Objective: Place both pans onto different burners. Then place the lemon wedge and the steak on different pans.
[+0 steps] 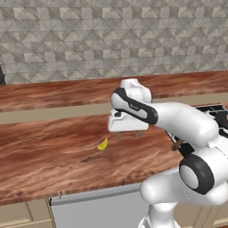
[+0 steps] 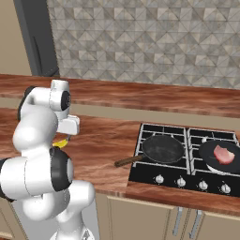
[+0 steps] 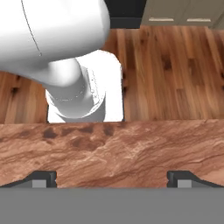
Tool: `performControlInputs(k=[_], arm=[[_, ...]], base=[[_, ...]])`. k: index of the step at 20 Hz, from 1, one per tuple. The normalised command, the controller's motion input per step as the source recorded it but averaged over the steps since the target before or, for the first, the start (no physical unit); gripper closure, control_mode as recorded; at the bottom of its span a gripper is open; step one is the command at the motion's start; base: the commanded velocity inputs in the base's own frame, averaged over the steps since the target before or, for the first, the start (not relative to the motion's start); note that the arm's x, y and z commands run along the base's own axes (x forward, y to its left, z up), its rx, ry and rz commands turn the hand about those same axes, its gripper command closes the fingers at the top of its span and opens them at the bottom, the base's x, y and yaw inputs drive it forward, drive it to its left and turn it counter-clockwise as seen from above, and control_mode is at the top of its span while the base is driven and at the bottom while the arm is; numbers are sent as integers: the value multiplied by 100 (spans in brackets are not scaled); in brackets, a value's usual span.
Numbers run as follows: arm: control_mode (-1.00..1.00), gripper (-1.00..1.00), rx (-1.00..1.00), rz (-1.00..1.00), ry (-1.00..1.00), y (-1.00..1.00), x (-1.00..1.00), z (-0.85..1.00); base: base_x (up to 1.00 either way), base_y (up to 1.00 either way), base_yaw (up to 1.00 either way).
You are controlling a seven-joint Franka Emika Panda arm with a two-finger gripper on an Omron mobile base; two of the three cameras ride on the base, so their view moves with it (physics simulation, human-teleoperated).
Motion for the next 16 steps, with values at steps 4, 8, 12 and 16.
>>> performControlInputs(k=[4,8,12,16], arm=[[-100,-100,0,-9,2,66,16,-5],[-100,-100,0,-8,0,28,19,-2],[-100,-100,-2,-9,-2,6,20,0],[-100,-100,-4,-10,-7,0,25,-5]], base=[[0,0,0],[0,0,0],[0,0,0],[0,0,0]])
